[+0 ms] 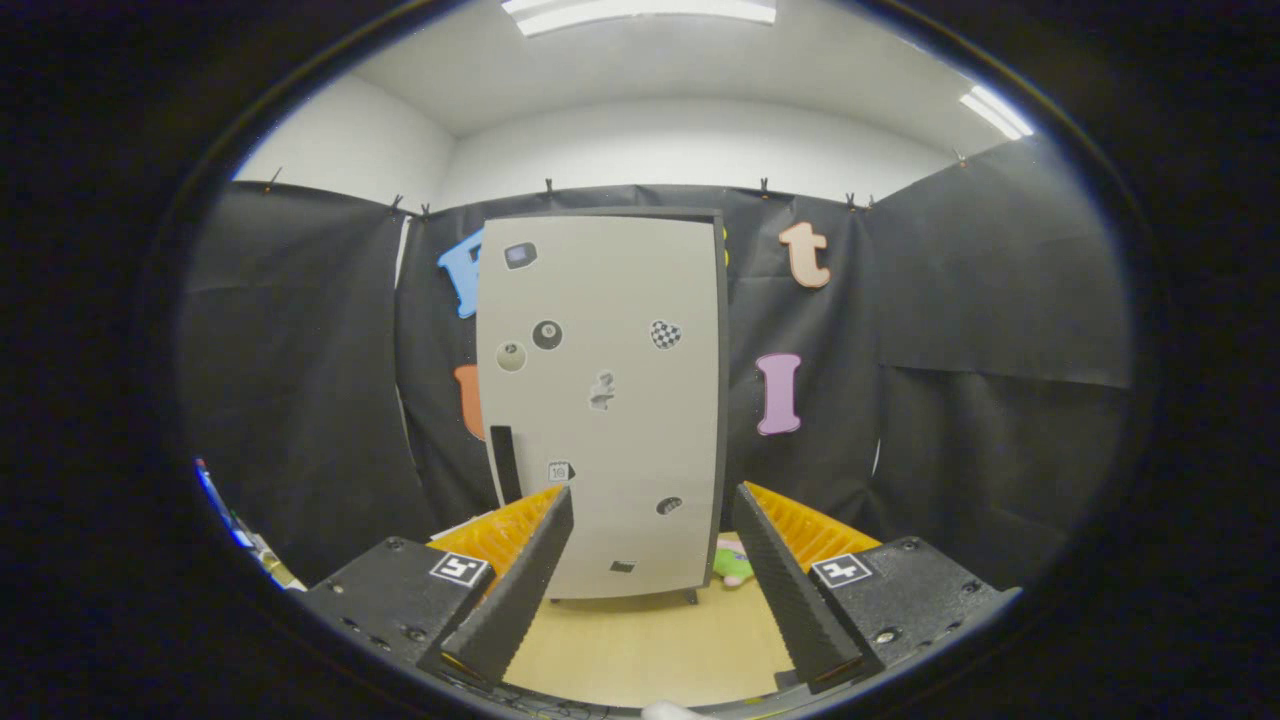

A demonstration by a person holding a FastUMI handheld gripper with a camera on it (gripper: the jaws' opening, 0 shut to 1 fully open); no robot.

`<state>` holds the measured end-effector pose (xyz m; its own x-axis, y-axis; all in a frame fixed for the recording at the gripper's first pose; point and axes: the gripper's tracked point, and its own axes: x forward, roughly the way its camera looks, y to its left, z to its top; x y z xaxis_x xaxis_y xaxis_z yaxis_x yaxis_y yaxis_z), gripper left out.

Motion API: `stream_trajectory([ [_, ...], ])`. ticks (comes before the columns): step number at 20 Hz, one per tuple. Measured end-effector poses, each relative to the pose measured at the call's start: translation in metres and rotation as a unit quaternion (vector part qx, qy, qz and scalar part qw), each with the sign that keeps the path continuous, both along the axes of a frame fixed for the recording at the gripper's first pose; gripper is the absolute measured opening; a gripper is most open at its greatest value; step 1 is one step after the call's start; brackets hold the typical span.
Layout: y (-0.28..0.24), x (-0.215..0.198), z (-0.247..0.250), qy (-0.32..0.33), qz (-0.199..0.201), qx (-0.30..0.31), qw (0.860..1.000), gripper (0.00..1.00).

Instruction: Open the shoe cabinet door, grab the shoes and put them into the shoe cabinet, then close the shoe cabinet door.

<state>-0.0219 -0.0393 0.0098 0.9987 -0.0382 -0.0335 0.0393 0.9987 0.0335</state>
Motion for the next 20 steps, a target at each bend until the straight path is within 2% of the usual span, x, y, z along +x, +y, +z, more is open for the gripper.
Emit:
stream_trajectory([
  [20, 0.0057, 0.0033, 0.0037, 0.0, 0.01, 0.001, 1.0, 1.0],
])
